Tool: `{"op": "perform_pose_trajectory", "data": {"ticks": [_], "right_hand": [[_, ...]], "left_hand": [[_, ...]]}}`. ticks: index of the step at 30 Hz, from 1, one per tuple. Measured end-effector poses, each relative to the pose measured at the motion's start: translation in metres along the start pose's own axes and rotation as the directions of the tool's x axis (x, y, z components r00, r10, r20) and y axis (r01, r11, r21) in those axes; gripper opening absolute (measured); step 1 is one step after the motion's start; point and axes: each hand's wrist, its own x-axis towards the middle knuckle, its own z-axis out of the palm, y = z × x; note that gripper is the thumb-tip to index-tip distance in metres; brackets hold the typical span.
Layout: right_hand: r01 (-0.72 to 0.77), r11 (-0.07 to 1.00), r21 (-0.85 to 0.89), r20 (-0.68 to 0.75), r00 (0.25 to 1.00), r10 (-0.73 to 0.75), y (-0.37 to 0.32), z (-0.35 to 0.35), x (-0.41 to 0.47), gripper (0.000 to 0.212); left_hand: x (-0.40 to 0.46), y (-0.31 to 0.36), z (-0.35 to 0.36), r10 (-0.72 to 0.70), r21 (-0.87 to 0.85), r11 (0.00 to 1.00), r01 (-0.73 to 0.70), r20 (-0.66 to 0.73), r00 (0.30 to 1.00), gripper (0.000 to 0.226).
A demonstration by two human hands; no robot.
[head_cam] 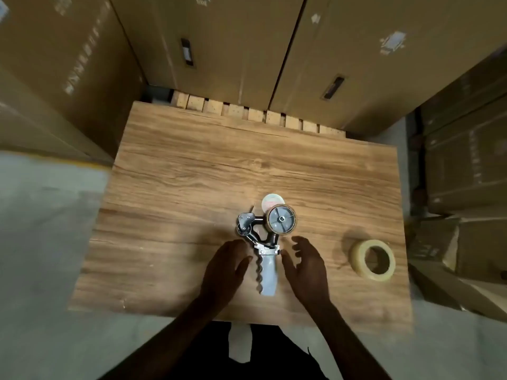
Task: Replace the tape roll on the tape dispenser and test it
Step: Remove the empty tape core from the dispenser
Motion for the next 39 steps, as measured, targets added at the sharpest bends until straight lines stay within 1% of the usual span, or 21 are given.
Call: {"op": "perform_pose_trajectory", "data": {"ticks": [3,5,7,9,11,12,13,14,15,16,17,18,21,23,25,28,29,31,32,35,39], "right_hand": [[0.029,0.999,-0.028,-0.046,0.998,-0.03,-0.003,-0.004,0.026,0.059],[0.011,0.999,-0.052,-0.025,1.0,-0.012,-0.011,-0.01,0.047,0.07],[-0.036,0.999,-0.018,0.029,0.999,0.036,-0.017,-0.011,0.064,0.079],[-0.104,0.994,0.043,0.075,0.992,0.1,-0.016,-0.009,0.081,0.082],[-0.191,0.978,0.081,0.112,0.977,0.181,-0.015,-0.007,0.096,0.08],[-0.246,0.964,0.099,0.144,0.962,0.231,-0.012,-0.005,0.103,0.076],[-0.307,0.943,0.126,0.179,0.942,0.283,-0.007,-0.003,0.11,0.068],[-0.361,0.919,0.157,0.211,0.922,0.325,-0.003,-0.001,0.115,0.063],[-0.4,0.892,0.209,0.251,0.904,0.347,0.003,0.001,0.119,0.067],[-0.439,0.861,0.257,0.304,0.883,0.359,0.012,0.004,0.123,0.076],[-0.471,0.828,0.304,0.351,0.864,0.362,0.017,0.007,0.126,0.079],[-0.504,0.787,0.357,0.396,0.844,0.361,0.016,0.006,0.127,0.073],[-0.602,0.666,0.441,0.5,0.781,0.374,0.016,0.0,0.131,0.037],[-0.642,0.617,0.455,0.552,0.747,0.37,0.017,-0.003,0.132,0.026],[-0.66,0.598,0.455,0.579,0.729,0.365,0.022,-0.004,0.132,0.029],[-0.672,0.566,0.478,0.61,0.717,0.337,0.028,-0.005,0.13,0.046],[-0.672,0.555,0.49,0.619,0.717,0.321,0.03,-0.006,0.129,0.046],[-0.673,0.54,0.506,0.647,0.71,0.279,0.032,-0.008,0.126,0.035],[-0.67,0.544,0.504,0.658,0.707,0.26,0.032,-0.008,0.124,0.033],[-0.643,0.579,0.501,0.632,0.729,0.262,0.029,-0.008,0.122,0.047],[-0.625,0.593,0.508,0.6,0.751,0.277,0.026,-0.006,0.123,0.047]], "left_hand": [[0.007,0.011,0.002,0.041,0.002,0.999,-0.041,-0.042,0.998,0.026],[0.017,0.023,0.001,0.049,-0.024,0.998,-0.052,-0.087,0.995,0.02],[0.03,0.036,0.0,0.051,-0.075,0.995,-0.059,-0.1,0.994,0.016],[0.049,0.048,0.004,0.023,-0.111,0.993,-0.03,-0.068,0.997,0.018],[0.071,0.059,0.01,-0.005,-0.098,0.995,0.0,-0.049,0.999,0.024],[0.082,0.063,0.014,-0.013,-0.062,0.998,0.01,-0.033,0.999,0.027],[0.093,0.067,0.018,-0.031,-0.027,0.999,0.031,-0.006,1.0,0.03],[0.104,0.073,0.019,-0.093,-0.006,0.996,0.093,0.042,0.995,0.03],[0.114,0.08,0.02,-0.171,0.009,0.985,0.171,0.087,0.981,0.028],[0.122,0.084,0.023,-0.25,0.022,0.968,0.25,0.134,0.959,0.028],[0.128,0.088,0.025,-0.296,0.034,0.955,0.294,0.16,0.942,0.03],[0.133,0.091,0.027,-0.331,0.039,0.943,0.33,0.183,0.926,0.033],[0.142,0.094,0.034,-0.412,0.069,0.911,0.407,0.215,0.885,0.041],[0.145,0.095,0.038,-0.456,0.079,0.889,0.451,0.227,0.86,0.045],[0.148,0.095,0.041,-0.487,0.064,0.871,0.487,0.24,0.84,0.047],[0.148,0.092,0.041,-0.528,0.03,0.843,0.538,0.244,0.814,0.051],[0.148,0.091,0.041,-0.532,0.034,0.841,0.541,0.244,0.811,0.053],[0.148,0.091,0.041,-0.546,0.034,0.83,0.556,0.248,0.8,0.053],[0.148,0.091,0.04,-0.559,0.026,0.819,0.573,0.257,0.788,0.053],[0.15,0.092,0.038,-0.574,0.043,0.808,0.588,0.283,0.768,0.055],[0.152,0.091,0.037,-0.578,0.069,0.809,0.583,0.269,0.77,0.057]]}}
